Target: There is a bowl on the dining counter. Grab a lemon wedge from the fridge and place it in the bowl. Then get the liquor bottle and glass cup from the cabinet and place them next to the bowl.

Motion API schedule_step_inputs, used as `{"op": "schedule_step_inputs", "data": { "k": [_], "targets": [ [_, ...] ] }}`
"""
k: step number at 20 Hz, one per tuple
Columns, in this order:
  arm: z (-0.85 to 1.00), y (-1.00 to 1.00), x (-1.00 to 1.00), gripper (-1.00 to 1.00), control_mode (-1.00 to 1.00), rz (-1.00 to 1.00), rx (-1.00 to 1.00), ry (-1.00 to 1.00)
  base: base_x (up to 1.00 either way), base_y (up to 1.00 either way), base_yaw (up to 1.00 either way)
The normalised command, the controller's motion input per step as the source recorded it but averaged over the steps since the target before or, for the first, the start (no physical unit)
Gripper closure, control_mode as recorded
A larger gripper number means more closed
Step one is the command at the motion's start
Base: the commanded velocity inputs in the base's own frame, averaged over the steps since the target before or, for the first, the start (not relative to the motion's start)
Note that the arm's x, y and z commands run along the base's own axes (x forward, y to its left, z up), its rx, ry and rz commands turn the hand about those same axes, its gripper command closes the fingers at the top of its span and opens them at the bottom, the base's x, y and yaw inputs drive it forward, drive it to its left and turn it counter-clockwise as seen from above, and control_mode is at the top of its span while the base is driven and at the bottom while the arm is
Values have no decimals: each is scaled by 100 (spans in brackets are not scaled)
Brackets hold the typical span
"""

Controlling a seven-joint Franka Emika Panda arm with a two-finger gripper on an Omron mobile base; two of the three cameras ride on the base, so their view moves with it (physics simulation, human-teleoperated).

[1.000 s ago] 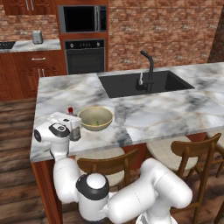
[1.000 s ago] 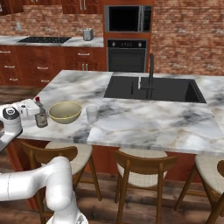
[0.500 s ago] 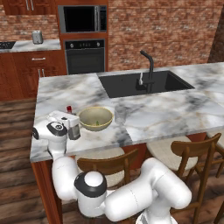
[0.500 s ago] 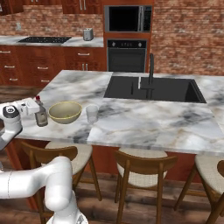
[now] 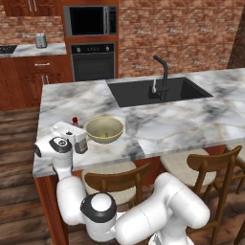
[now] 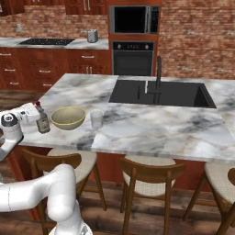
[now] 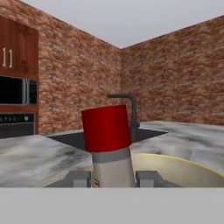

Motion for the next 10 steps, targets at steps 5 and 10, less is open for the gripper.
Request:
{"op": "schedule_step_inputs", "data": {
  "k": [5, 10],
  "targets": [
    [0, -5, 0, -100, -100, -3, 0, -10, 0, 0, 0],
    [3, -14, 0, -100, -100, -3, 0, -12, 0, 0, 0]
  ]
}}
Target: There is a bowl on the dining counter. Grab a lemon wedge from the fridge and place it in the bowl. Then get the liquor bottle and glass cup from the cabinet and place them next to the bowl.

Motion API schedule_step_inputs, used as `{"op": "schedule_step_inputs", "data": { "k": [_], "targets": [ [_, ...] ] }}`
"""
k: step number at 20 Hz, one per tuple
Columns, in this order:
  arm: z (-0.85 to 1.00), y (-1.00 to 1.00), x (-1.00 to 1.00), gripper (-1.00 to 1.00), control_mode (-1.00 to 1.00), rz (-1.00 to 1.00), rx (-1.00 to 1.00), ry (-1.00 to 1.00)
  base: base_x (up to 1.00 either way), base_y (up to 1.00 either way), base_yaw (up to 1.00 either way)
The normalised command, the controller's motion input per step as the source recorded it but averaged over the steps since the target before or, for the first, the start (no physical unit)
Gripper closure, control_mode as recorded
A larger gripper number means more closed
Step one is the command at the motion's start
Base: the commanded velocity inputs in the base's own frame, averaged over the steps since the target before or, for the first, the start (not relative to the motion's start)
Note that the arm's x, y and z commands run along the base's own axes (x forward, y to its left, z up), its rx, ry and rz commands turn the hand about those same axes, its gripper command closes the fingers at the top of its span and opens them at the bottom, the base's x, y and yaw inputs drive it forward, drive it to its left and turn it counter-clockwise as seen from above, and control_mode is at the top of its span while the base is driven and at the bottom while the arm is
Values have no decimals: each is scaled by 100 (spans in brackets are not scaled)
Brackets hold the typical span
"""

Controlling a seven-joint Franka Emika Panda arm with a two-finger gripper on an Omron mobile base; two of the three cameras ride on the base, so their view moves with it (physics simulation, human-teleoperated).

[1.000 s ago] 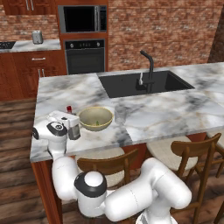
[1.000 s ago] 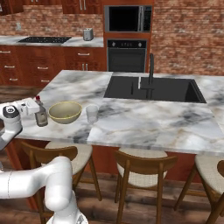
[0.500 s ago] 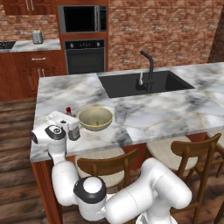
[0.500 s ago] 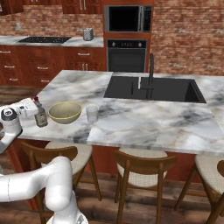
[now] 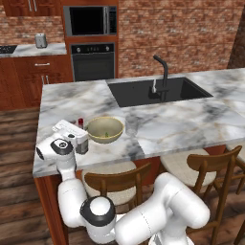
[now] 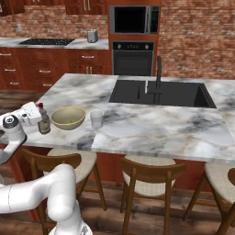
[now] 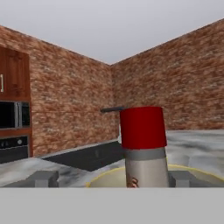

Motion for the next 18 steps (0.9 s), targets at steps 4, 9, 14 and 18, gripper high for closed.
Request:
{"op": "schedule_step_inputs", "data": {
  "k": [4, 9, 14, 18],
  "targets": [
    [37, -4, 0, -100, -100, -2, 2, -16, 0, 0, 0],
    [93, 0, -4, -100, -100, -3, 13, -7, 0, 0, 0],
    [100, 0, -21, -100, -100, -2, 17, -6, 0, 0, 0],
    [100, 0, -70, -100, -100, -2, 19, -4, 0, 0, 0]
  ]
}}
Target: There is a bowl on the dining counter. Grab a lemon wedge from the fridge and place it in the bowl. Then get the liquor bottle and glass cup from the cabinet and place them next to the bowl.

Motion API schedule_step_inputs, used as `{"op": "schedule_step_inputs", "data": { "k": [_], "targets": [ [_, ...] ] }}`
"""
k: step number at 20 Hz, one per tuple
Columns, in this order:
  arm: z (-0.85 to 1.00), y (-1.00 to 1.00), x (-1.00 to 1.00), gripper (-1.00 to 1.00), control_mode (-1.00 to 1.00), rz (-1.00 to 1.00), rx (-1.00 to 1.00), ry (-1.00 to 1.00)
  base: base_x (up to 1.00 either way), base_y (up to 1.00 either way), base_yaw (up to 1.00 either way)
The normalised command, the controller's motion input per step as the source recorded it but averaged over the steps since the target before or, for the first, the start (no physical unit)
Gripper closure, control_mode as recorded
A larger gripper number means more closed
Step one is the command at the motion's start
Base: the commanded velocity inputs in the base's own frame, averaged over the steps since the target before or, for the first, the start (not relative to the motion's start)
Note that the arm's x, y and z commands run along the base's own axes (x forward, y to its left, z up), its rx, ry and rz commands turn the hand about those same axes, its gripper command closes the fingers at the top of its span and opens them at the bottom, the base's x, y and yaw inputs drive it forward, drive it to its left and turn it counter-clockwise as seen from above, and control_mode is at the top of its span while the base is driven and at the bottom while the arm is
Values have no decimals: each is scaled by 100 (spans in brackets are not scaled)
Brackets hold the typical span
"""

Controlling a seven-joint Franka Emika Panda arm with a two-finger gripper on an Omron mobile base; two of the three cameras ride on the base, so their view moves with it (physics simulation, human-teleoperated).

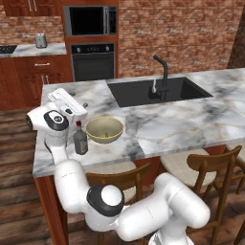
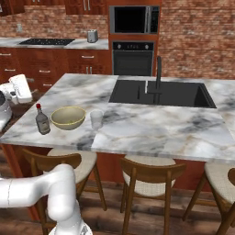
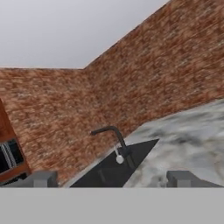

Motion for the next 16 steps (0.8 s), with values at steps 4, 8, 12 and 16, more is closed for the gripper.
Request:
{"op": "schedule_step_inputs", "data": {
  "k": [4, 8, 12, 16],
  "targets": [
    [92, -7, -100, -100, -100, -2, 21, 0, 0, 0, 0],
    [55, -26, -100, -100, -100, -4, 21, 0, 0, 0, 0],
    [8, -61, -100, -100, -100, -4, 15, 0, 0, 0, 0],
    [0, -91, -100, -100, -100, -2, 9, 0, 0, 0, 0]
  ]
}}
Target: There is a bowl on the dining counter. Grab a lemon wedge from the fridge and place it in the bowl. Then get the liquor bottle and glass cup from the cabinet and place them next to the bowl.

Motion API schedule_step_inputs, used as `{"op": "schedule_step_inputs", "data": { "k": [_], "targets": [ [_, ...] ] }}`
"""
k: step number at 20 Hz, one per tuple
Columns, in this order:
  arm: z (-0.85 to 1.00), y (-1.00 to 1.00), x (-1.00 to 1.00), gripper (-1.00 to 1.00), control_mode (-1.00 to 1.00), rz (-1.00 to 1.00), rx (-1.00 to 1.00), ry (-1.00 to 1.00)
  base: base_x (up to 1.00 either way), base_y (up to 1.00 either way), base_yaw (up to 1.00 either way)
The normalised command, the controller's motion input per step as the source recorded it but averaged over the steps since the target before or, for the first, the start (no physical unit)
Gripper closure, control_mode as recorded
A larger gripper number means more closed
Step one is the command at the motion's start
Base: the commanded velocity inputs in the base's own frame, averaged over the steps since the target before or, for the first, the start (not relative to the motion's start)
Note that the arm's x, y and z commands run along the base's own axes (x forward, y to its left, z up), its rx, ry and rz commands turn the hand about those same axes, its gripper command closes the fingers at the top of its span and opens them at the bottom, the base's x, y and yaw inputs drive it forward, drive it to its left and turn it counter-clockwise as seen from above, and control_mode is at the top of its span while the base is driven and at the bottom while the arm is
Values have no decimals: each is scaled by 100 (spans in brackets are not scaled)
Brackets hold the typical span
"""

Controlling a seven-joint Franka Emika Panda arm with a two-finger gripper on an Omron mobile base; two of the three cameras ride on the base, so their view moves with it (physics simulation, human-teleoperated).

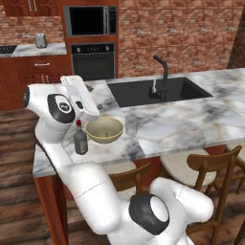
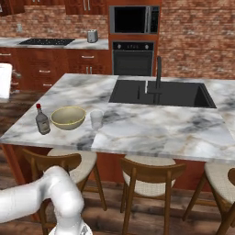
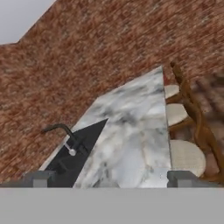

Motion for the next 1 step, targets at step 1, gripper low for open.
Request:
{"op": "schedule_step_inputs", "data": {
  "k": [1],
  "targets": [
    [0, -100, -100, -100, -100, 0, 6, 0, 0, 0, 0]
  ]
}}
